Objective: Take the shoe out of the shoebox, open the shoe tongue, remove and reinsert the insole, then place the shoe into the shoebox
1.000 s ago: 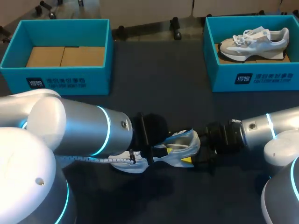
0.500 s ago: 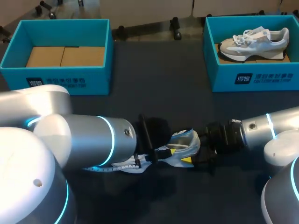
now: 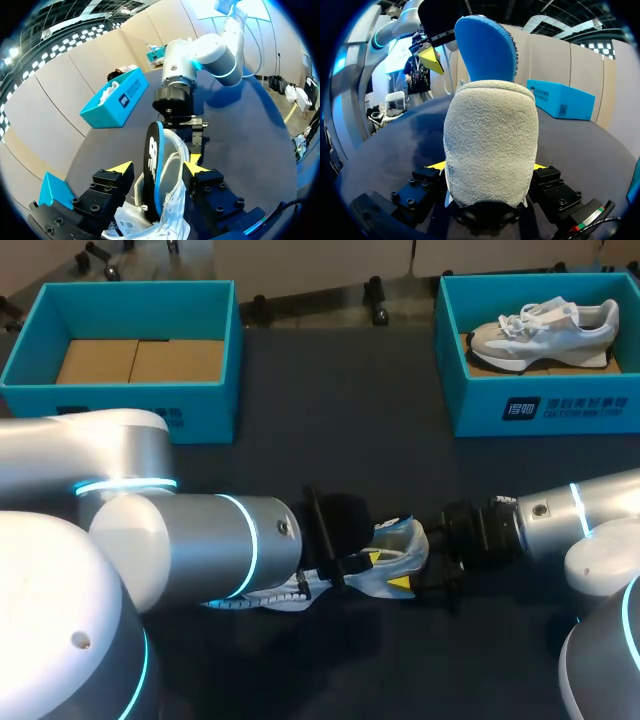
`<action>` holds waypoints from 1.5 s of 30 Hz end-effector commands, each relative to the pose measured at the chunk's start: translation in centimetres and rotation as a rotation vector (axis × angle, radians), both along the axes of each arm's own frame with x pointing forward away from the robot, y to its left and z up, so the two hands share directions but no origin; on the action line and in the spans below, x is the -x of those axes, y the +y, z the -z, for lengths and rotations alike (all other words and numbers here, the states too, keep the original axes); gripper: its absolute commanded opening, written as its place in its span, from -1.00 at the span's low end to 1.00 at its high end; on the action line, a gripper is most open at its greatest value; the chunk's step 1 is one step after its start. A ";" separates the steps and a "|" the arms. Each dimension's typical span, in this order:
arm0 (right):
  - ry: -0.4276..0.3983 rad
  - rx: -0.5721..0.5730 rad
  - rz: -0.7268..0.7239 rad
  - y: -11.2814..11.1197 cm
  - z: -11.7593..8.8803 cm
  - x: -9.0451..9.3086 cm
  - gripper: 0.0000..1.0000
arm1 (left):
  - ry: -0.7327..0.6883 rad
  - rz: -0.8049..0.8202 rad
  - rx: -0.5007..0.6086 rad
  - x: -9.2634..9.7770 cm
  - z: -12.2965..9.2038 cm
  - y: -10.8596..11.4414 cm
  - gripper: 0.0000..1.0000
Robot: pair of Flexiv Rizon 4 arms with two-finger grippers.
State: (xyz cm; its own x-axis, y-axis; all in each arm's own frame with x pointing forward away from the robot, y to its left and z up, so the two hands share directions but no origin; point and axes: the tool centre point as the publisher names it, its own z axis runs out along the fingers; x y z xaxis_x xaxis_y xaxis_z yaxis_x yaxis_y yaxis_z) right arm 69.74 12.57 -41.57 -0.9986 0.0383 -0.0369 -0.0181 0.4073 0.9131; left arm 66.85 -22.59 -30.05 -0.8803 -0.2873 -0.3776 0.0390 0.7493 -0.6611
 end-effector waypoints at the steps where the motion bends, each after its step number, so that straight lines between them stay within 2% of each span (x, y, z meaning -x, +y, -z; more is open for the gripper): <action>1: -0.001 0.004 0.002 0.2 0.5 0.3 -1.00 | -0.003 -0.009 0.002 -0.1 0.6 -0.4 0.25; 10: -0.001 0.004 0.002 0.2 0.5 0.3 -1.00 | -0.023 -0.032 0.004 -0.7 1.4 -0.5 0.03; 42: -0.001 0.004 0.002 0.2 0.5 0.3 -1.00 | -0.012 -0.020 0.014 -1.7 1.8 -1.0 -0.18; 44: -0.001 0.004 0.002 0.2 0.5 0.3 -1.00 | -0.011 -0.019 0.014 -1.7 1.8 -0.9 -0.21; 45: -0.001 0.004 0.002 0.2 0.5 0.3 -1.00 | -0.010 -0.018 0.015 -1.7 1.9 -0.9 -0.30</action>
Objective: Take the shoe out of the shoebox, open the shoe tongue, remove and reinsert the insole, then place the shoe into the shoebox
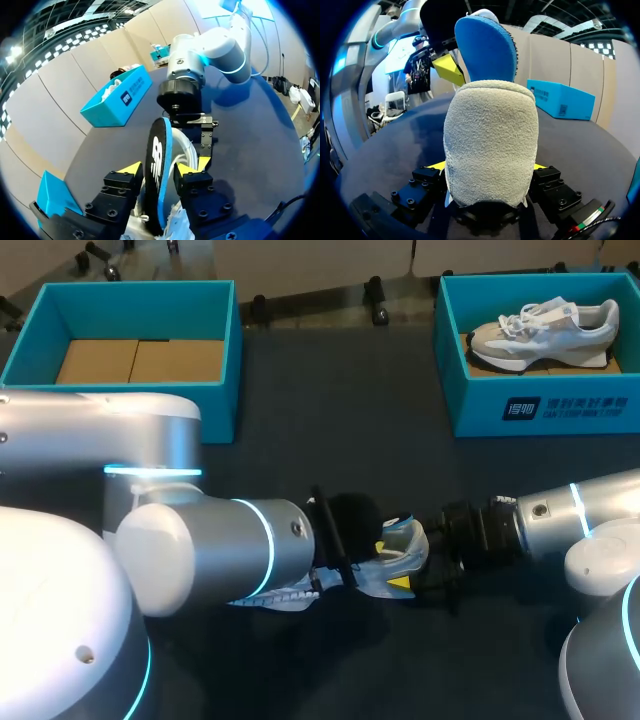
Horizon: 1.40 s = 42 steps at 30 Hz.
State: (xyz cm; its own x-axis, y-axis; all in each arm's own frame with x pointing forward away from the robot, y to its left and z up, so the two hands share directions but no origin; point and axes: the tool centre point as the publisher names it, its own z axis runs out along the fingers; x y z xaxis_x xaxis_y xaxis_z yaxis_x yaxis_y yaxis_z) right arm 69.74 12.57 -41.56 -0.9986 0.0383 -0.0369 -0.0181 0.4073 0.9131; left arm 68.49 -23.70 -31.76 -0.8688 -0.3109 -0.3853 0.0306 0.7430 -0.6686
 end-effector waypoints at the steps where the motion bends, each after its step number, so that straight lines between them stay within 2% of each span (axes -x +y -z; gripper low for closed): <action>1: -0.001 0.004 0.002 0.2 0.5 0.3 -1.00 | 0.003 0.004 0.005 0.0 0.2 0.2 -0.39; 4: -0.001 0.004 0.002 0.2 0.5 0.3 -1.00 | 0.001 0.006 0.006 0.0 0.2 0.3 -0.58; 8: -0.001 0.004 0.002 0.2 0.5 0.3 -1.00 | 0.003 0.005 0.008 0.0 0.1 0.4 -1.00; 24: -0.001 0.004 0.002 0.2 0.5 0.3 -1.00 | 0.062 0.004 0.027 0.6 -1.8 -0.9 -1.00; 42: -0.001 0.004 0.002 0.2 0.5 0.3 -1.00 | 0.231 0.003 0.012 1.0 -3.2 -2.7 -1.00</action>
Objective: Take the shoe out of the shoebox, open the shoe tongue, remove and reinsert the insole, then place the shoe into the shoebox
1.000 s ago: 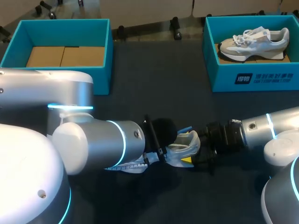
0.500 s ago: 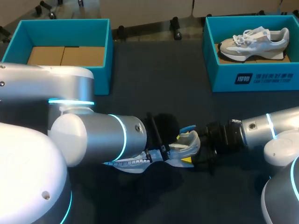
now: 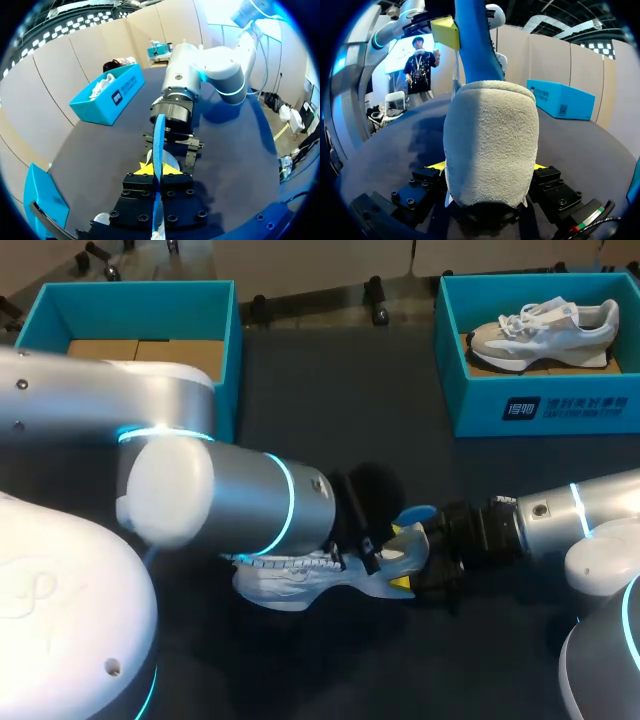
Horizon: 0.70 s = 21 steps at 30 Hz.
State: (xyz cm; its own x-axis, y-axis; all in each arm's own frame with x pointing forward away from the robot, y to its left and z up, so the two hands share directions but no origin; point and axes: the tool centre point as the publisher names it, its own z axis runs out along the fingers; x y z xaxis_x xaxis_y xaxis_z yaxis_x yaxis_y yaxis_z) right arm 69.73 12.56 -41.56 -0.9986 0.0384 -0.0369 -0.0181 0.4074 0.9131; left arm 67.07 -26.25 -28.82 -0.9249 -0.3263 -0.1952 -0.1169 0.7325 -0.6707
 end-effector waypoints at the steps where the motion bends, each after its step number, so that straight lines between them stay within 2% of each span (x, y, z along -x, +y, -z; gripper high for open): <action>1: -0.001 0.004 0.002 0.2 0.5 0.3 -1.00 | 0.028 0.015 0.000 -0.4 -0.3 -0.2 -1.00; 11: -0.001 0.004 0.002 0.2 0.5 0.3 -1.00 | 0.039 0.012 0.017 0.1 -0.9 -0.7 -1.00; 21: -0.001 0.004 0.002 0.2 0.5 0.3 -1.00 | 0.099 0.012 0.049 1.1 -2.8 -3.0 -1.00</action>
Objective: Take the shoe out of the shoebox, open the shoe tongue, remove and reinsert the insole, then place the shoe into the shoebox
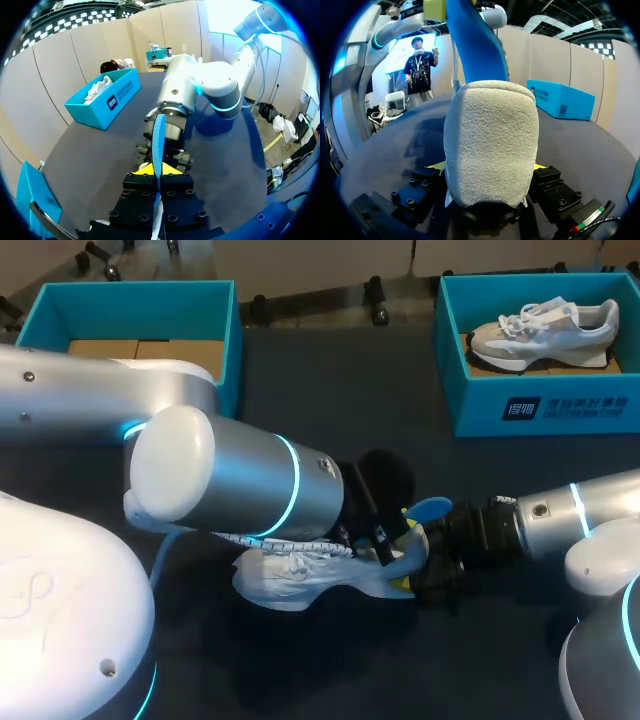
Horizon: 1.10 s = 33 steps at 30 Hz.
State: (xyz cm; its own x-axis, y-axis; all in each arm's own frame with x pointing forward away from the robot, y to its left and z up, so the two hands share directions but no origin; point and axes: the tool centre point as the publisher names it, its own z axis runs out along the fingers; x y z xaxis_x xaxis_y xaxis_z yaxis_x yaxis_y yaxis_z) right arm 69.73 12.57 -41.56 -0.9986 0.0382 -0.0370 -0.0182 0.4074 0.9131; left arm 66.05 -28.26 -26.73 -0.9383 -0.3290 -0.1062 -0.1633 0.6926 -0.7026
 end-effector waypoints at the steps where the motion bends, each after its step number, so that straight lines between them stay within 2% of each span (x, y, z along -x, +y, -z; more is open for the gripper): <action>1: -0.001 0.004 0.003 0.2 0.5 0.3 -1.00 | 0.032 0.009 -0.008 0.3 -1.0 -1.2 -1.00; 17: -0.001 0.004 0.003 0.2 0.5 0.3 -1.00 | 0.175 0.046 0.017 1.9 -5.2 -4.0 -1.00; 24: -0.001 0.004 0.003 0.2 0.5 0.3 -1.00 | 0.232 0.063 0.073 2.8 -7.2 -4.4 -1.00; 33: -0.001 0.004 0.003 0.2 0.5 0.3 -1.00 | 0.321 0.096 0.128 2.8 -9.7 -4.4 -1.00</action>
State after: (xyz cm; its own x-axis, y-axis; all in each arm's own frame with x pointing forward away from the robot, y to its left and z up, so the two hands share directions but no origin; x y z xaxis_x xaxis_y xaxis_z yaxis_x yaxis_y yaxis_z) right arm 69.74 12.57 -41.56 -0.9986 0.0382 -0.0370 -0.0183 0.4073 0.9131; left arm 62.86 -33.74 -17.57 -0.9422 -0.2589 0.2128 -0.3312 0.6233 -0.7084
